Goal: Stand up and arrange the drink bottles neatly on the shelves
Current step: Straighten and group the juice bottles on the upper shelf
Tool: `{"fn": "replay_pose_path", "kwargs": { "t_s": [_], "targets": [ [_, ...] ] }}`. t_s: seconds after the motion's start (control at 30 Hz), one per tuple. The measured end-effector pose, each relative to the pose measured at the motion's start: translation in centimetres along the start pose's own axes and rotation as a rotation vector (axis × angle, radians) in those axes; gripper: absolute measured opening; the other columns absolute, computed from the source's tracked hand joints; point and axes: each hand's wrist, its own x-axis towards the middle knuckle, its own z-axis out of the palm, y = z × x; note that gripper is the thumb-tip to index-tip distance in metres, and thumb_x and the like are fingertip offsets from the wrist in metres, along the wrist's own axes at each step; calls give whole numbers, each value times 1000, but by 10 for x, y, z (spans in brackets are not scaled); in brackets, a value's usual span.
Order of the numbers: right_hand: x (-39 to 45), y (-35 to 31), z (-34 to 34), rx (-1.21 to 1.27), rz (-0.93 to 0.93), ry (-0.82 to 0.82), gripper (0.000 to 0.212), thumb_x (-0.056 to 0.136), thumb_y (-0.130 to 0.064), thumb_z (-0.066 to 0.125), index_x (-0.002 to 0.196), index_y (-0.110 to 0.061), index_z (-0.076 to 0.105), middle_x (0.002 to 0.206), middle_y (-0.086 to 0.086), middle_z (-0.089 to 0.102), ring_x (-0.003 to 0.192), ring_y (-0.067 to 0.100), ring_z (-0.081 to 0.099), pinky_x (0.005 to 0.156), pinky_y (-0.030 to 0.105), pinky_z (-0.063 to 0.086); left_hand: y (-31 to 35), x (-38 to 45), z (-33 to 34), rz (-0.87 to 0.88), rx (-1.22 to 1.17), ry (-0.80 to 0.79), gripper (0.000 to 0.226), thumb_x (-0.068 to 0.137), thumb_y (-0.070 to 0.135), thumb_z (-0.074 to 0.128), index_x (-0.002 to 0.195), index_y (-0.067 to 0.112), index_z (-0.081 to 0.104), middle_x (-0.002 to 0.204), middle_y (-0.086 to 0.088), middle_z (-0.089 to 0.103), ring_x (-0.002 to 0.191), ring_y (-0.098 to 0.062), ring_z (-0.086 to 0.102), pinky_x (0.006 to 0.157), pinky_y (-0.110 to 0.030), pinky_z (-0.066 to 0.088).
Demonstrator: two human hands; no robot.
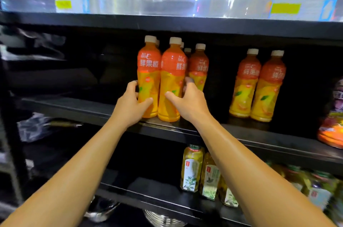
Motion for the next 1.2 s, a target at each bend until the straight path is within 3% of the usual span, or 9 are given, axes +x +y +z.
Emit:
{"fn": "replay_pose_path", "kwargs": {
  "t_s": [0.2,0.33,0.5,0.67,0.83,1.07,1.2],
  "targets": [
    [-26,9,-32,-27,44,48,66,84,-51,70,136,-25,40,123,0,60,109,24,61,92,44,53,16,-15,2,73,68,-99,66,85,44,71,136,32,32,113,5,56,98,-19,63,87,-42,55],
    [-46,33,-76,-64,66,131,56,85,-44,71,133,-28,45,107,-13,58,100,22,66,87,43,55,45,-36,34,197,22,-146,60,82,44,74,128,31,37,100,10,59,83,-2,61,73,-28,48],
    [-62,73,-134,-251,186,271,55,86,-49,68,129,-24,44,124,2,62,108,28,62,90,46,54,93,-49,99,298,-38,-259,60,80,46,75,125,30,36,88,20,56,79,-7,64,74,-35,56],
    [-61,101,-179,-312,279,307,65,86,-46,69,139,-21,40,129,6,61,117,32,58,96,45,49,125,-41,154,314,39,-329,68,83,50,70,134,25,32,100,7,60,85,-22,66,74,-38,57],
    [-47,118,-188,-372,344,326,65,88,-46,67,139,-20,37,123,10,61,111,39,58,88,44,49,137,-29,189,292,141,-266,75,81,51,70,135,17,31,112,-8,63,96,-32,64,81,-46,56],
    [-36,124,-191,-414,379,281,68,92,-44,63,144,-16,29,132,18,54,117,43,53,89,43,45,147,-25,205,189,144,-264,63,85,43,70,127,17,31,120,-12,55,103,-33,59,81,-42,52],
    [-29,123,-191,-408,406,254,65,93,-41,62,142,-15,29,134,17,51,121,41,51,93,45,44,154,-21,210,119,176,-272,66,88,37,70,134,17,28,126,-13,51,110,-33,57,85,-43,50]
  ]
}}
